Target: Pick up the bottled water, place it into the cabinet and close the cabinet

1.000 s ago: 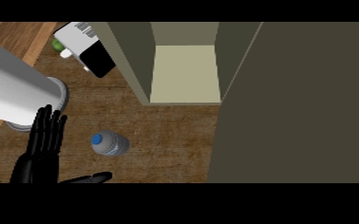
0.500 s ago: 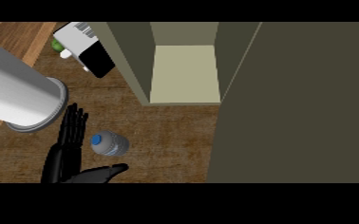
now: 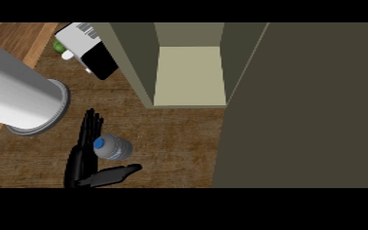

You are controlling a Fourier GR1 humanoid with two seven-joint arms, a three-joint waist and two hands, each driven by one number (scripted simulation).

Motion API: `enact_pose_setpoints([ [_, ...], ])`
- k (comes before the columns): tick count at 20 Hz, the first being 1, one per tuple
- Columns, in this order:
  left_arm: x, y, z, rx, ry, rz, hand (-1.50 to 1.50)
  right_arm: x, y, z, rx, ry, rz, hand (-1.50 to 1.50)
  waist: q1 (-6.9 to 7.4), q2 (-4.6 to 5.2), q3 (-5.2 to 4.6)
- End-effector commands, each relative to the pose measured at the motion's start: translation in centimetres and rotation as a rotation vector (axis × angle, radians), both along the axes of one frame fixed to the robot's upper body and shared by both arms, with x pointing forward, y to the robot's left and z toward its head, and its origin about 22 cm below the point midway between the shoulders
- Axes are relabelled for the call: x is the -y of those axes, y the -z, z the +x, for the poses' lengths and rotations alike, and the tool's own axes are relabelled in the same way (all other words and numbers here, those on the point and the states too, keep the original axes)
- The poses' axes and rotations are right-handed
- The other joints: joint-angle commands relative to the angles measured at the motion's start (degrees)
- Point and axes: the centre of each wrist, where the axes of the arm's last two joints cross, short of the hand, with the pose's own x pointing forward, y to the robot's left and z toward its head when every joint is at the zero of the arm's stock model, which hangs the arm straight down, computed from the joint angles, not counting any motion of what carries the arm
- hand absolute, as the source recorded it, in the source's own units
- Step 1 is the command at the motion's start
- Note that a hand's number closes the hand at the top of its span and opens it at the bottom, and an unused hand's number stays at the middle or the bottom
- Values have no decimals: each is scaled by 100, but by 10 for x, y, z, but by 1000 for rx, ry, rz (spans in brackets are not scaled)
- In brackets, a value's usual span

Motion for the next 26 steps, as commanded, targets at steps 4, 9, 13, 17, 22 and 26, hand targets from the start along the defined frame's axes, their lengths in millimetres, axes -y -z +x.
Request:
enact_pose_setpoints([
  [4,8,26,-9,-2,-13,15,-150,18,-27,-30,76,41,-18,-150,-7,-6,2],
  [9,4,46,-3,-19,-51,-1,-150,12,-11,-11,84,37,-40,-150,16,5,5],
  [13,-4,73,-24,-13,-51,12,-150,17,-25,-18,65,38,-39,-150,16,3,2],
  [17,-1,69,-8,-16,-41,-29,-150,4,-15,-1,76,40,-31,-150,40,8,3],
  [22,-12,80,-5,31,-38,-78,-150,1,-19,-21,70,32,-23,-150,4,-4,0],
  [26,3,79,5,49,-10,-122,-150,4,-25,-17,71,48,-23,-150,18,-2,0],
])
